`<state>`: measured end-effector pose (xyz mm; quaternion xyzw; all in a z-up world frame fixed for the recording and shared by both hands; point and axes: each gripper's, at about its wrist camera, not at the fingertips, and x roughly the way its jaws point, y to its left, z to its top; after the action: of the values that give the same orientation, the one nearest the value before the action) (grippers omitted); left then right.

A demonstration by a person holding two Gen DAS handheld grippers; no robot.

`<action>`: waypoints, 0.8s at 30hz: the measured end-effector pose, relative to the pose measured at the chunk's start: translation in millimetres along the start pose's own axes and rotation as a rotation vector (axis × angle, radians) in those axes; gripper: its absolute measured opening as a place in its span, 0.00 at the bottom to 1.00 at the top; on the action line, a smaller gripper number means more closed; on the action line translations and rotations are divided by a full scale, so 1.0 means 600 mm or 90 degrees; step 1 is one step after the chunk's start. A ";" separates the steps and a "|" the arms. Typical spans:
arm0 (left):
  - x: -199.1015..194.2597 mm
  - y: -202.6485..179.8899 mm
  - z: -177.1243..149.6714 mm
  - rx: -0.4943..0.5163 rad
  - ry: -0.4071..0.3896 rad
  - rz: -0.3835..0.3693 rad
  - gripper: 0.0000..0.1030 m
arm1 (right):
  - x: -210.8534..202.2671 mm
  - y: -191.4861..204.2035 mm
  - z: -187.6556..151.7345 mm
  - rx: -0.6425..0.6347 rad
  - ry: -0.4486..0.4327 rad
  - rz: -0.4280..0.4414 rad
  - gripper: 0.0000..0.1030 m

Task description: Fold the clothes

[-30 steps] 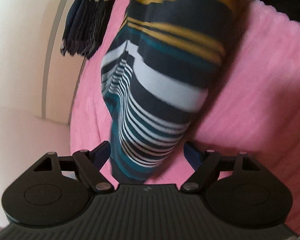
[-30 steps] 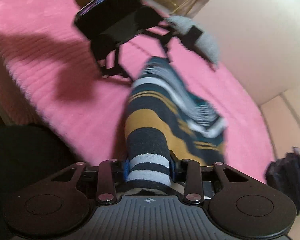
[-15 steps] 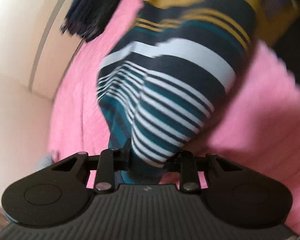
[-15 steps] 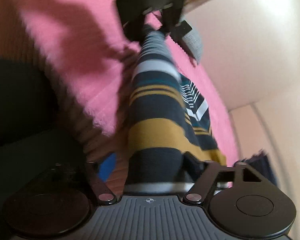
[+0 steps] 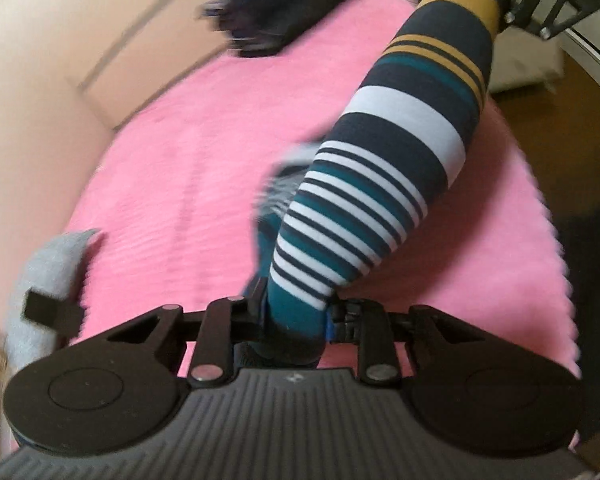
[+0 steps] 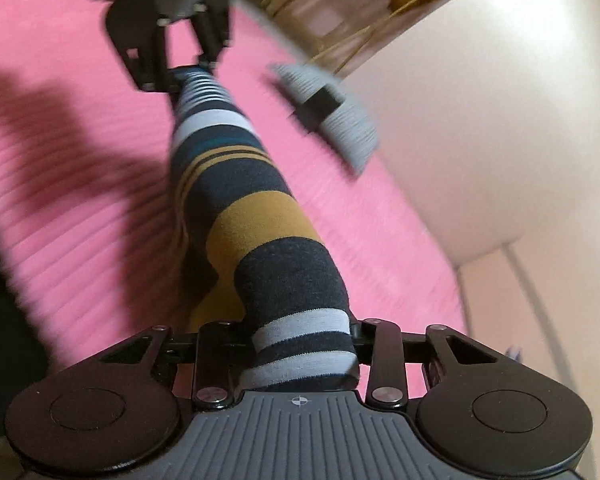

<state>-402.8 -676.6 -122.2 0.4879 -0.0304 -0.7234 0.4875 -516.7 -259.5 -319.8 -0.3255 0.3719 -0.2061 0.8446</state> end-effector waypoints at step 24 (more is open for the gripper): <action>-0.146 -0.307 -0.108 -0.218 0.197 0.151 0.31 | -0.006 0.226 -0.077 -0.056 -0.065 0.116 0.48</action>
<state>-475.3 -488.1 -192.3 0.4964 0.1104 -0.5723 0.6433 -540.0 -180.3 -437.1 -0.3371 0.3651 -0.0954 0.8625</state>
